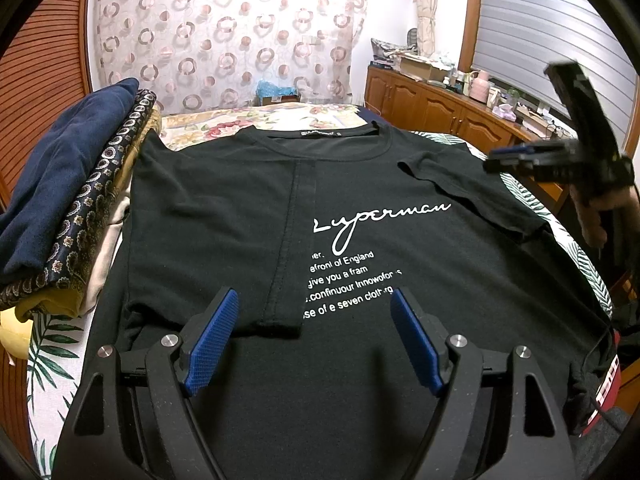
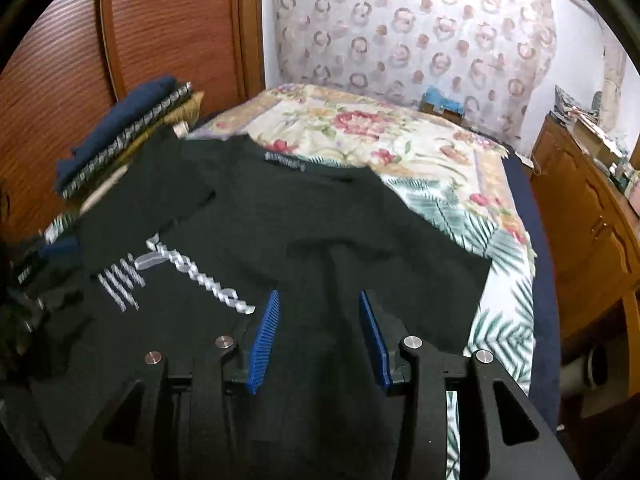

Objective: Fold small clothes

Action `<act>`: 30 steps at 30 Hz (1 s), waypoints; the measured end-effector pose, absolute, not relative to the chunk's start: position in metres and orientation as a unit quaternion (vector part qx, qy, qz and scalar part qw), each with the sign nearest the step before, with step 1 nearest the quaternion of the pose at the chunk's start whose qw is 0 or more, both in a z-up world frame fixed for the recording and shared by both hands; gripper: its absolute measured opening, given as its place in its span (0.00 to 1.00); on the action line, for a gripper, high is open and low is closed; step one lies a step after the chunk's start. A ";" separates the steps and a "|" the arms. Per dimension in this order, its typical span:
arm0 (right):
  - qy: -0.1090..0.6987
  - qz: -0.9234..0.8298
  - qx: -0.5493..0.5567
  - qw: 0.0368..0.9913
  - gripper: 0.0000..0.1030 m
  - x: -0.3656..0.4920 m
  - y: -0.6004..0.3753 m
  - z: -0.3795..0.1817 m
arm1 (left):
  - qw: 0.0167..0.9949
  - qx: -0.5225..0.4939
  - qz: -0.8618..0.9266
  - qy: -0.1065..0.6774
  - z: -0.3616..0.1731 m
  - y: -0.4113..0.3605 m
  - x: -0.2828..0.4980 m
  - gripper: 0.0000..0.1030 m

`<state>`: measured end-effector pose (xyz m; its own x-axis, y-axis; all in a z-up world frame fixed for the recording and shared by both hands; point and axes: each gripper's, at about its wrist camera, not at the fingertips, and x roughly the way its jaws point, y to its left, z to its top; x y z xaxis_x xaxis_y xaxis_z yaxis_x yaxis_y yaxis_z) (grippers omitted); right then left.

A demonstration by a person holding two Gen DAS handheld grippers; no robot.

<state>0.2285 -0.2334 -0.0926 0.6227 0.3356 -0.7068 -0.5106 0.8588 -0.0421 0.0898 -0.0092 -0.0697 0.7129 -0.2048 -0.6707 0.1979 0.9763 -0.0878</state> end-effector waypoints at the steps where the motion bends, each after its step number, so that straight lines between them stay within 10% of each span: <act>1: 0.368 0.235 -0.115 0.892 0.42 0.230 -0.237 -0.096 | 0.925 -0.007 -0.109 0.363 -0.070 -0.008 0.090 0.77; 19: 0.368 0.197 -0.093 0.904 0.44 0.244 -0.254 -0.138 | 0.935 0.009 -0.088 0.342 -0.030 0.031 0.139 0.76; 30: 0.368 0.198 -0.092 0.904 0.45 0.243 -0.257 -0.140 | 0.917 0.045 -0.010 0.396 -0.026 0.067 0.218 0.51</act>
<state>0.2434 -0.2573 -0.1397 0.6502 0.2901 -0.7022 -0.4260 0.9045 -0.0208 0.2175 0.0666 -0.0260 0.6855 0.0163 -0.7279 0.0547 0.9958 0.0739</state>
